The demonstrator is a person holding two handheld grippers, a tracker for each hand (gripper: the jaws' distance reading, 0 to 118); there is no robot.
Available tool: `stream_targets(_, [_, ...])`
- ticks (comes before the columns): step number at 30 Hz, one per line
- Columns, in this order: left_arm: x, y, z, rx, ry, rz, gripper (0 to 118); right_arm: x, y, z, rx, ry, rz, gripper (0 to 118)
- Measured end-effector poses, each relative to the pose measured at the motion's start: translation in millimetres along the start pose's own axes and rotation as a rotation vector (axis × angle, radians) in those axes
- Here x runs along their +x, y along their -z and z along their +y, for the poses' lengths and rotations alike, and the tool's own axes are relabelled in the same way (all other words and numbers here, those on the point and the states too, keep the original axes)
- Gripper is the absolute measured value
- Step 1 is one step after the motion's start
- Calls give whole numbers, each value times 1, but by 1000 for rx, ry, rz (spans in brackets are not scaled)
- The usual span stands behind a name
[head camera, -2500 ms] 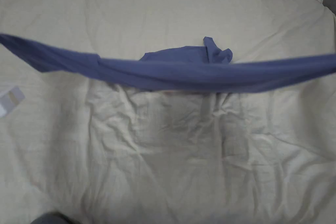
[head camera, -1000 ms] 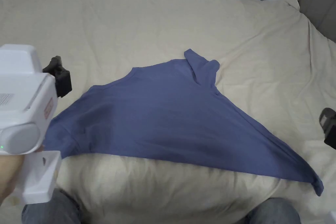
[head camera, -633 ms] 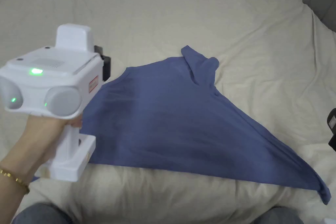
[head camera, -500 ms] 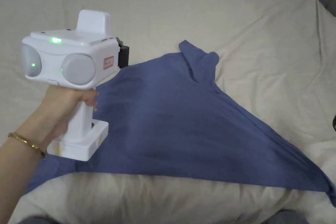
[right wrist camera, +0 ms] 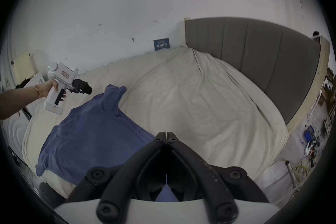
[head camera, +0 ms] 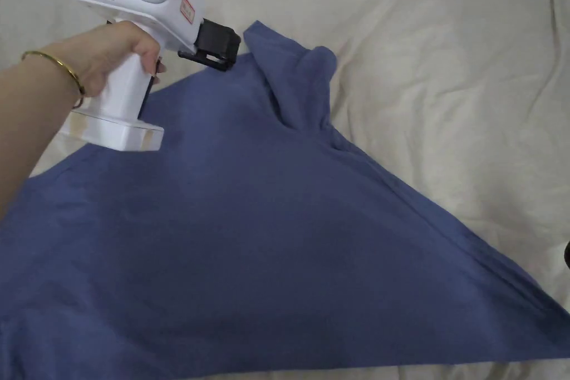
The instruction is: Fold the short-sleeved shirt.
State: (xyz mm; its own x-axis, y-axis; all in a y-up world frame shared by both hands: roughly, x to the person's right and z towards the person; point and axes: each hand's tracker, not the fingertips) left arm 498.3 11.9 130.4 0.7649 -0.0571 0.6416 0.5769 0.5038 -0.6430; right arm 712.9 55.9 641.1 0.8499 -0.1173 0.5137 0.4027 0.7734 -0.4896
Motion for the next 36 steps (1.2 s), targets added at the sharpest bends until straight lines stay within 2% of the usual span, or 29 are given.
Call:
stream_targets(3, [7,26,1,-105,55,16,114,8,10,5,1,-8,-20,1])
stream_targets(5, [6,41,2,-148,84,-9,103,13,14,9,4,-24,-35,1])
stream_targets(6, [8,45,1,-157,87,-34,93,16,17,11,-1,-35,-41,1])
stream_targets(8, [10,40,1,-133,59,-21,89,19,22,11,-5,-52,-70,1])
stream_targets(9, [7,37,1,-134,56,-35,80,22,25,11,-7,-50,-66,1])
stream_targets(10, [8,32,1,-127,51,-41,67,25,27,10,-11,-43,-62,1])
stream_targets(11, [12,28,2,-114,49,-26,46,27,28,10,-16,-29,-64,1])
stream_targets(12, [14,25,2,-106,52,-27,5,29,28,9,-17,-18,-62,1])
stream_targets(13, [19,17,-4,-105,55,-38,0,30,28,8,-18,-14,-59,1])
stream_targets(16, [33,4,-9,-96,87,20,0,35,24,11,-29,-6,-77,1])
stream_targets(18, [36,-13,-11,-56,99,28,0,42,22,17,-100,-6,-117,2])
stream_targets(20, [37,-35,-12,27,71,3,0,47,22,18,-166,-69,-176,5])
stream_targets(21, [36,-46,-10,40,47,1,0,48,24,17,-211,-102,-204,21])
stream_targets(22, [35,-56,-10,57,30,-15,0,52,26,15,-245,-93,-217,47])
stream_targets(24, [34,-75,-12,77,28,-2,0,62,31,9,-300,-68,-178,110])
stream_targets(25, [40,-92,-17,102,25,3,0,67,35,3,-315,-51,-164,118])
stream_targets(29, [39,-124,-24,128,20,5,0,79,57,-17,-375,-133,-230,118])
stream_targets(33, [43,-147,-32,159,-8,26,0,90,88,-30,-475,-92,-167,118])
stream_targets(34, [43,-152,-34,161,-19,31,0,93,95,-31,-497,-69,-156,108])
stream_targets(35, [44,-157,-37,162,-24,33,0,95,102,-30,-505,-69,-151,81])
stream_targets(36, [46,-162,-40,164,-28,36,0,91,92,-30,-501,-73,-161,35])
